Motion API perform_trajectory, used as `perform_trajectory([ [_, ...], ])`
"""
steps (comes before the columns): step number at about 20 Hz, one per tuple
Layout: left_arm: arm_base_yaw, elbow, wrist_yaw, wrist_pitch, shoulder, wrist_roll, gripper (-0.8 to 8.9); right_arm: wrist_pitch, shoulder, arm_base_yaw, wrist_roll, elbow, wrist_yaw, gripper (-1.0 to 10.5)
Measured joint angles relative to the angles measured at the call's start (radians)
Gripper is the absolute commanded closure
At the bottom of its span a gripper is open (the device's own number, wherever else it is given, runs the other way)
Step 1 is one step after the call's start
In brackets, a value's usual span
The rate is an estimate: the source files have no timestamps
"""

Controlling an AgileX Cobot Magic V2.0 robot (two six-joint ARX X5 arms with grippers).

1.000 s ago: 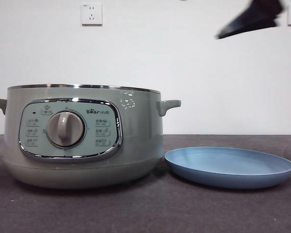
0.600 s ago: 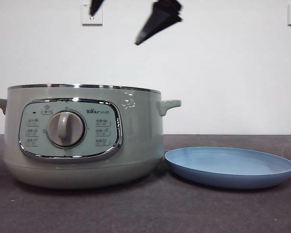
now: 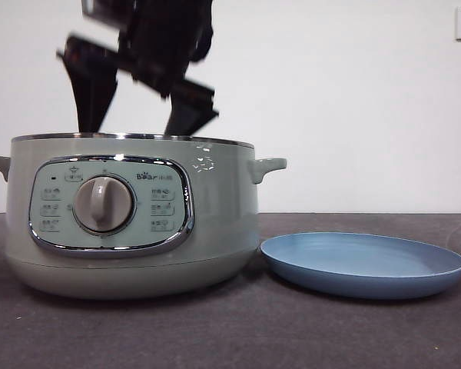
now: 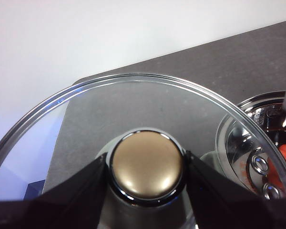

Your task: Take the pumpkin out from the steamer,put the pumpkin in the blue plate,close the lid

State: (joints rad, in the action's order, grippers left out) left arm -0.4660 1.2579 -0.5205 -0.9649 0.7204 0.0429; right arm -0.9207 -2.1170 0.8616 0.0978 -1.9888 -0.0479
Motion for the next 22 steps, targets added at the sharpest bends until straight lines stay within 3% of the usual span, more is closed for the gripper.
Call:
perform_trajectory([
  [9,0.0,0.0,0.0,-0.015,0.0,0.0,8.22,-0.05,-0.063,-0.036,0.003,0.0,-0.004,3.8],
  [12,0.0,0.0,0.0,-0.015,0.0,0.0,8.22,-0.061,-0.073,-0.041,0.004,0.0,-0.05,3.9],
  [13,0.0,0.0,0.005,-0.016,0.0,0.0,8.22,-0.061,-0.073,-0.039,0.004,0.0,-0.053,5.0],
  [15,0.0,0.0,0.008,-0.035,0.0,0.0,8.22,-0.061,-0.073,-0.036,0.003,0.0,-0.054,9.3],
  [22,0.0,0.0,0.011,-0.063,0.0,0.0,8.22,-0.107,-0.006,-0.035,0.003,0.0,-0.053,9.5],
])
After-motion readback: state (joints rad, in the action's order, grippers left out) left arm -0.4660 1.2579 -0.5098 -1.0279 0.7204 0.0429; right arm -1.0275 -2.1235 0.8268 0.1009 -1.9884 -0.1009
